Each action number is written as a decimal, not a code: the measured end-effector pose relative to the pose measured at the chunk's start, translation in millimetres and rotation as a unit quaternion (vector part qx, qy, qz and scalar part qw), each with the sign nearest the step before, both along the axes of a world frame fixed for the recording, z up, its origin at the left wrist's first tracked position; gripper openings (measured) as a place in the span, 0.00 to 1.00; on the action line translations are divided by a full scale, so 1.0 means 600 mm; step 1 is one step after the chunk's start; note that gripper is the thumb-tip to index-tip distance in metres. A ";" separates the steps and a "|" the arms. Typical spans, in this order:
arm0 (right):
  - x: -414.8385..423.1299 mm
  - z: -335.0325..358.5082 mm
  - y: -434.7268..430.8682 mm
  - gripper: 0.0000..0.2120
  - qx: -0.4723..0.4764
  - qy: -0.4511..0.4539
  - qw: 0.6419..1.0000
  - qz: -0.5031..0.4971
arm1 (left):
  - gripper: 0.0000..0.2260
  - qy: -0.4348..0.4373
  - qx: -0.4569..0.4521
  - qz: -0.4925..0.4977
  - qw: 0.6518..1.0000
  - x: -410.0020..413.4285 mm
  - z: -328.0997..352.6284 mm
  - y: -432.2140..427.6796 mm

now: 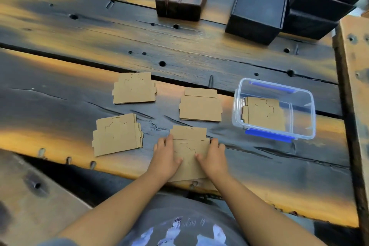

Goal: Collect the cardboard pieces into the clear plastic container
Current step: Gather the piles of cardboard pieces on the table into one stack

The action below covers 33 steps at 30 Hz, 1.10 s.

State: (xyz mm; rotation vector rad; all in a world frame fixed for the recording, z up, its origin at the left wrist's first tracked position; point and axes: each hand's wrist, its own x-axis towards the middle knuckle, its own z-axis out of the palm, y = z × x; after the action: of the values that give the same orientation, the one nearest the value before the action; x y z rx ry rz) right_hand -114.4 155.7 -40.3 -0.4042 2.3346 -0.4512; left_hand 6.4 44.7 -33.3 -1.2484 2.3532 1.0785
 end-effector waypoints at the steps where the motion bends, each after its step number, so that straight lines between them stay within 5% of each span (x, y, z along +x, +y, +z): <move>1: -0.005 0.000 -0.001 0.26 -0.002 -0.008 1.000 -0.009 | 0.37 0.000 0.008 0.014 1.000 -0.002 0.000 -0.003; 8: -0.026 -0.005 -0.005 0.26 -0.013 -0.030 0.999 -0.029 | 0.37 0.037 0.094 0.120 0.988 0.006 -0.010 -0.023; 17: -0.058 0.012 -0.016 0.16 -0.021 -0.029 0.999 -0.010 | 0.19 0.085 0.151 0.161 0.972 -0.006 -0.005 -0.052; 33: -0.168 0.044 -0.110 0.18 -0.073 0.037 0.996 -0.041 | 0.19 0.107 -0.015 0.041 0.993 -0.161 0.031 -0.168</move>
State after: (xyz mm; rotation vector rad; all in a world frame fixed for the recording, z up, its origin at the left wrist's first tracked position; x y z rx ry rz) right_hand -214.9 89.5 -13.7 -0.3996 2.4040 -0.6588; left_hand -90.1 -56.0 -14.6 -1.3110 2.5004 1.2640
